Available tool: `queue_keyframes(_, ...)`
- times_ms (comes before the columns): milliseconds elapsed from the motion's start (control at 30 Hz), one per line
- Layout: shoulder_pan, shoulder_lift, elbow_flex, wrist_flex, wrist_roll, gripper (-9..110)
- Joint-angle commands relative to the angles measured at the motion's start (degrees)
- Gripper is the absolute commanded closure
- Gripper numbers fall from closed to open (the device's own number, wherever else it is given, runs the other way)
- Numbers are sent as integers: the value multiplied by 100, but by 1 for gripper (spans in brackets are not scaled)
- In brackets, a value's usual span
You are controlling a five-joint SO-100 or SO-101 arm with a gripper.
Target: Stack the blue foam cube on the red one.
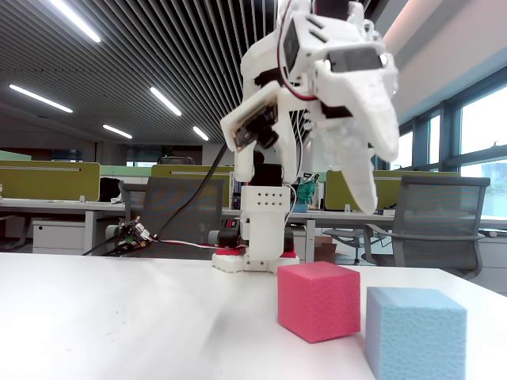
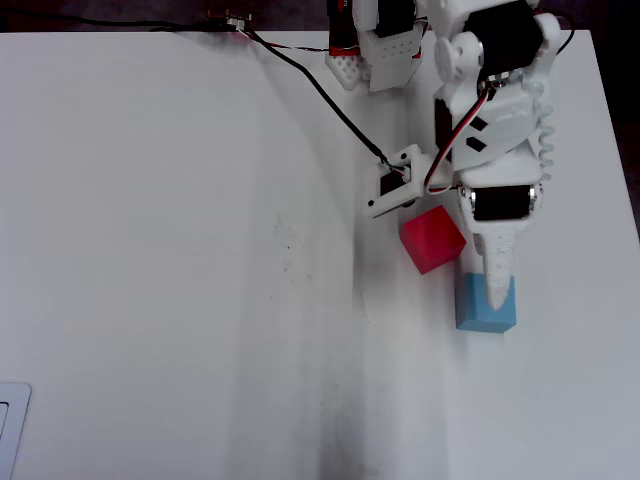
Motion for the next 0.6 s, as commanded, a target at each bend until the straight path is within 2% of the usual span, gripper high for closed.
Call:
queue_keyframes(0, -88, -378, -686, 167, 44, 69)
queue_keyframes(567, -308, -1749, -1477, 501, 123, 69)
